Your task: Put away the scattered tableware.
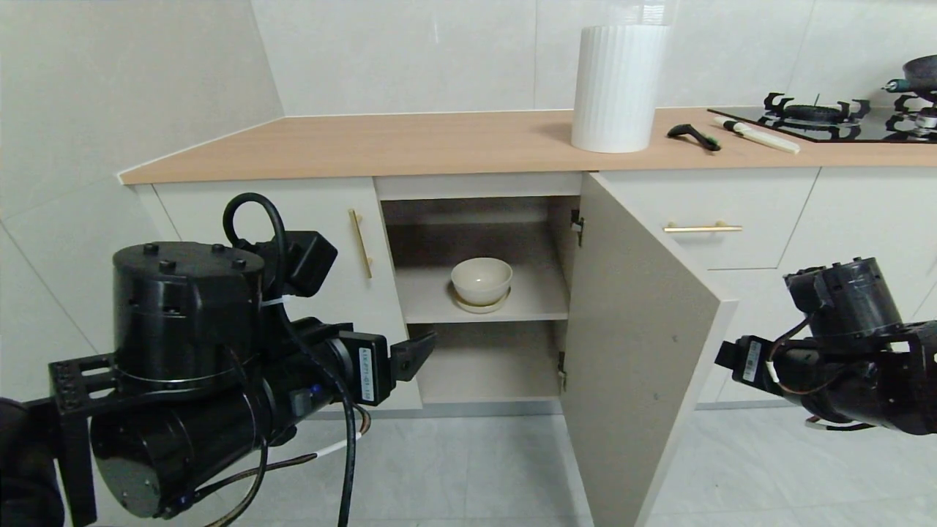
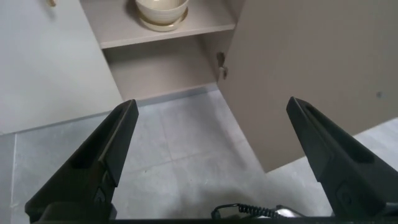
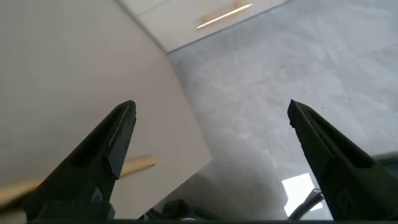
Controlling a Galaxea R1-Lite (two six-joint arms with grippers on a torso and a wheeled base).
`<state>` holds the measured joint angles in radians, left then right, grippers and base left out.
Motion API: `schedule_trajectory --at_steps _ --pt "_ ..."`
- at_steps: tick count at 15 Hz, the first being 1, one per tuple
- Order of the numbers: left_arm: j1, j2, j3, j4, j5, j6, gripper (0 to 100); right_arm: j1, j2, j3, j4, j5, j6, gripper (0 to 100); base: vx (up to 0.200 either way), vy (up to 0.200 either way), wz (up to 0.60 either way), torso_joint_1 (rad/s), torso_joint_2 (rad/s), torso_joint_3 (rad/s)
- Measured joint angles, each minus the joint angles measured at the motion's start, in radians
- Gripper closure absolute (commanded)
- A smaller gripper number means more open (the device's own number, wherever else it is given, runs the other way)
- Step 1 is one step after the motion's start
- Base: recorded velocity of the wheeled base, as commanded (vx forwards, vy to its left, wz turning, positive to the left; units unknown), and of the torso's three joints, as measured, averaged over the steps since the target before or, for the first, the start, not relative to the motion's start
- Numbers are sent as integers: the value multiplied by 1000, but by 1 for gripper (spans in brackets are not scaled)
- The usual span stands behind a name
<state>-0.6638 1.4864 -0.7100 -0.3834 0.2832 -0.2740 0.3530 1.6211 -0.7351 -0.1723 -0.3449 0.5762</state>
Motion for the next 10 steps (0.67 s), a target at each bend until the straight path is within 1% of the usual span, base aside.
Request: schedule_trajectory --at_steps 2,5,10 --pt "1 -3 -1 0 0 0 0 41 30 -17 -2 8 3 0 0 0 0 0 0 0" --pt "3 -11 -2 -1 2 1 0 111 91 -62 -5 55 6 0 0 0 0 0 0 0" --pt "16 -38 -27 0 16 -3 0 163 208 -217 -5 162 4 0 0 0 0 0 0 0"
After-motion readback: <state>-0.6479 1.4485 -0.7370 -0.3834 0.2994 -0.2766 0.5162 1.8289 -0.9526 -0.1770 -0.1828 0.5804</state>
